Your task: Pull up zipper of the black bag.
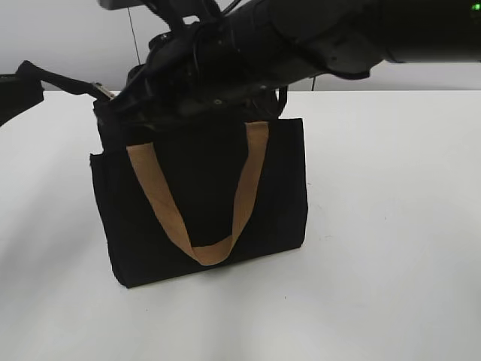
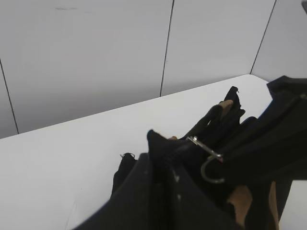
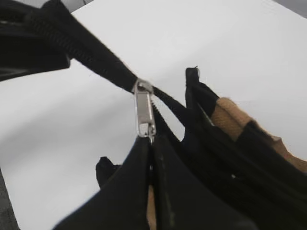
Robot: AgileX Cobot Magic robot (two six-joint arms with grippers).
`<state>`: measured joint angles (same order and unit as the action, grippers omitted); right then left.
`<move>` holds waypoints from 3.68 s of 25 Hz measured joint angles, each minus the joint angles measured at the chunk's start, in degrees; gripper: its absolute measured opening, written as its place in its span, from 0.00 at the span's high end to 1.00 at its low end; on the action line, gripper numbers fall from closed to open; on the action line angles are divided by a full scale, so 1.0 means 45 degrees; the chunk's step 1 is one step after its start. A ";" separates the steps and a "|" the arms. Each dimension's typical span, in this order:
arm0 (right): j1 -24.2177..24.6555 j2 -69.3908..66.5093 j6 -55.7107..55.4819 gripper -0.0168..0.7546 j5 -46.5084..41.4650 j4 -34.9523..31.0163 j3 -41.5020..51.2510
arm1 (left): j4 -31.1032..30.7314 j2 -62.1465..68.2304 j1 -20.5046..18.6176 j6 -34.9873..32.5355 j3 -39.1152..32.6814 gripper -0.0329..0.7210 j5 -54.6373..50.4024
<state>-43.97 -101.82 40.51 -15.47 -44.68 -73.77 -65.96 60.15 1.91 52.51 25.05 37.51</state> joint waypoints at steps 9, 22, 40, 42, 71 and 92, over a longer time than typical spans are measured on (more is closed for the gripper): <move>0.1016 0.0330 -0.0278 0.98 -0.1449 0.0000 0.0000 | -0.0032 -0.0303 0.0023 -0.0013 0.0000 0.93 0.0073; 0.2682 0.0498 -0.1383 0.98 -0.3484 0.0580 -0.0014 | -0.0209 -0.0659 0.0038 -0.0013 -0.0009 0.93 -0.0237; 0.5202 0.1198 -0.3035 0.98 -0.4635 0.2820 -0.0023 | -0.0078 -0.0743 0.0038 -0.0013 -0.0009 0.93 -0.0952; 0.5202 0.1198 -0.3071 0.98 -0.4711 0.2820 -0.0023 | -0.0078 -0.0743 0.0038 -0.0013 -0.0009 0.93 -0.0964; 0.5217 0.1213 -0.2852 0.36 -0.5322 0.1736 -0.0023 | -0.0014 -0.0746 0.0038 -0.0013 -0.0009 0.90 -0.1171; 0.5217 0.1247 -0.2852 0.36 -0.5566 0.1892 -0.0023 | 0.6834 -0.0087 0.0026 -0.0250 -0.0009 0.43 -1.1499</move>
<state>-20.49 -96.21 27.68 -40.52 -36.16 -73.88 -35.21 59.76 2.02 51.38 25.00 -14.23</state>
